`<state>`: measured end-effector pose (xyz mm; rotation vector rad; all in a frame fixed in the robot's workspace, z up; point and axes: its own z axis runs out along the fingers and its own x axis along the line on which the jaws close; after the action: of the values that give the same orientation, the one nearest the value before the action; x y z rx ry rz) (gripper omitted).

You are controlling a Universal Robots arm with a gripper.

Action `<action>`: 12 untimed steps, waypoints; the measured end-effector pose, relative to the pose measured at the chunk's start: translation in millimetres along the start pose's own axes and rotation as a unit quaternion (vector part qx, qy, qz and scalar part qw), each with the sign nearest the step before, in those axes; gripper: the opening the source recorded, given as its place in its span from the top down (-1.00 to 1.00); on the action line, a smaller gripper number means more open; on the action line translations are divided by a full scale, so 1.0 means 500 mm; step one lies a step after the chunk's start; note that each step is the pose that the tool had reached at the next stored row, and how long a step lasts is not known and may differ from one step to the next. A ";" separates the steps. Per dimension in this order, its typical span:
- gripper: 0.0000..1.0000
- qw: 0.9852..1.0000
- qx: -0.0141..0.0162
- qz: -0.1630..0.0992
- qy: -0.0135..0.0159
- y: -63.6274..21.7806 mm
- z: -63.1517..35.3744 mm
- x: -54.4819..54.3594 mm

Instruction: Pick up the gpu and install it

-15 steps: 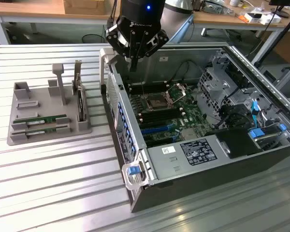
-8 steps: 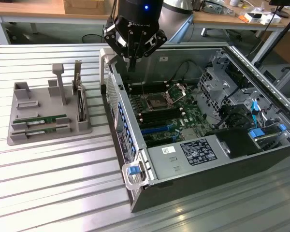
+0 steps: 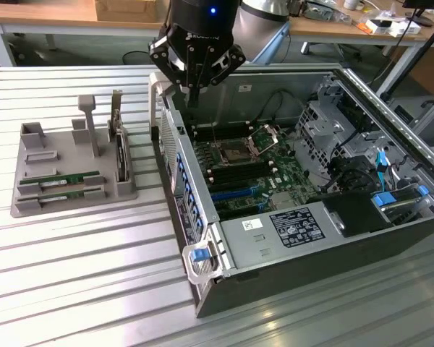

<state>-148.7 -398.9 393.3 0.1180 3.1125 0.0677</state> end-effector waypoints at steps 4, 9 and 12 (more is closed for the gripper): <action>0.80 1.000 0.000 0.000 0.000 0.000 0.000 0.005; 0.80 1.000 0.000 0.000 0.000 -0.001 0.000 0.008; 0.80 1.000 0.000 0.000 0.000 -0.001 0.000 0.009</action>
<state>-153.1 -398.9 393.3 0.1180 3.1125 0.0676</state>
